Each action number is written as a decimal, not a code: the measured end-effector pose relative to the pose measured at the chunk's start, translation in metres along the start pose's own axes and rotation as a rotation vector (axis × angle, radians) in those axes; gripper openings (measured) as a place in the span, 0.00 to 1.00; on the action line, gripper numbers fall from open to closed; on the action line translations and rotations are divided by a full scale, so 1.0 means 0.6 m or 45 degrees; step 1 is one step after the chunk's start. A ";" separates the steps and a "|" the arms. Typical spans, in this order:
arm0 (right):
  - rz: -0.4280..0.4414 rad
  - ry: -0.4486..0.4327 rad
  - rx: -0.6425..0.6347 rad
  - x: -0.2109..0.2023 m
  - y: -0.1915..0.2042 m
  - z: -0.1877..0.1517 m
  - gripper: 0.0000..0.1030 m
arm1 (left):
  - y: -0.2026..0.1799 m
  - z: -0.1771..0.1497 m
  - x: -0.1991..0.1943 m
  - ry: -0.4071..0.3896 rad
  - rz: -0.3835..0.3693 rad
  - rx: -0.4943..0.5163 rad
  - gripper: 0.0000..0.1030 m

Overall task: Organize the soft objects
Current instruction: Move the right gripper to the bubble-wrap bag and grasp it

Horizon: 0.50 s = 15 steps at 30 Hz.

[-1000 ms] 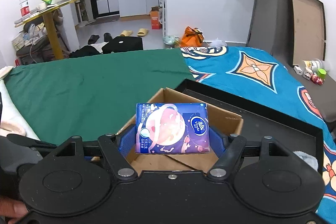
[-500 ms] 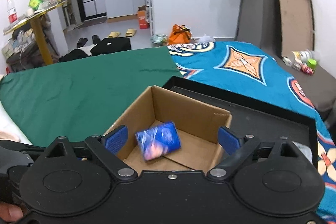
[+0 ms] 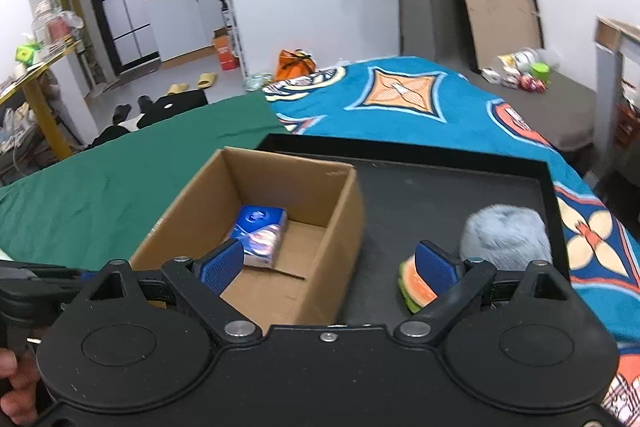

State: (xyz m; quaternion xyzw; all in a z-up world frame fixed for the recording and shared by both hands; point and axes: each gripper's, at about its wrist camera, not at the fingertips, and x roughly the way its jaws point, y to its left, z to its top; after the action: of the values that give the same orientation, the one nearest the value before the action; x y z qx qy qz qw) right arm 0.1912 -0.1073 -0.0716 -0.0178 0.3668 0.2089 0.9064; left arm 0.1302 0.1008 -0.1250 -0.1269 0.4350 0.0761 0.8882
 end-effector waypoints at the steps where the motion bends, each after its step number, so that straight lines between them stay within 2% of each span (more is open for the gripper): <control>1: -0.003 0.001 0.012 -0.002 -0.006 -0.003 0.90 | -0.002 0.000 0.000 -0.002 -0.004 0.003 0.28; 4: -0.012 -0.001 0.045 -0.007 -0.022 -0.012 0.90 | -0.005 0.001 -0.002 -0.010 0.007 0.010 0.37; 9: -0.038 0.009 0.087 -0.009 -0.050 -0.031 0.89 | -0.016 0.001 -0.002 -0.012 0.030 0.044 0.44; 15: -0.118 -0.012 0.115 -0.012 -0.080 -0.055 0.88 | -0.030 -0.002 -0.002 -0.014 0.070 0.105 0.58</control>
State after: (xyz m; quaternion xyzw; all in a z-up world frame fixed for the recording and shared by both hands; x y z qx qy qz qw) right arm 0.1837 -0.1597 -0.0967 0.0072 0.3704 0.1499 0.9167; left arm 0.1332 0.0835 -0.1219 -0.0780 0.4362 0.0832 0.8926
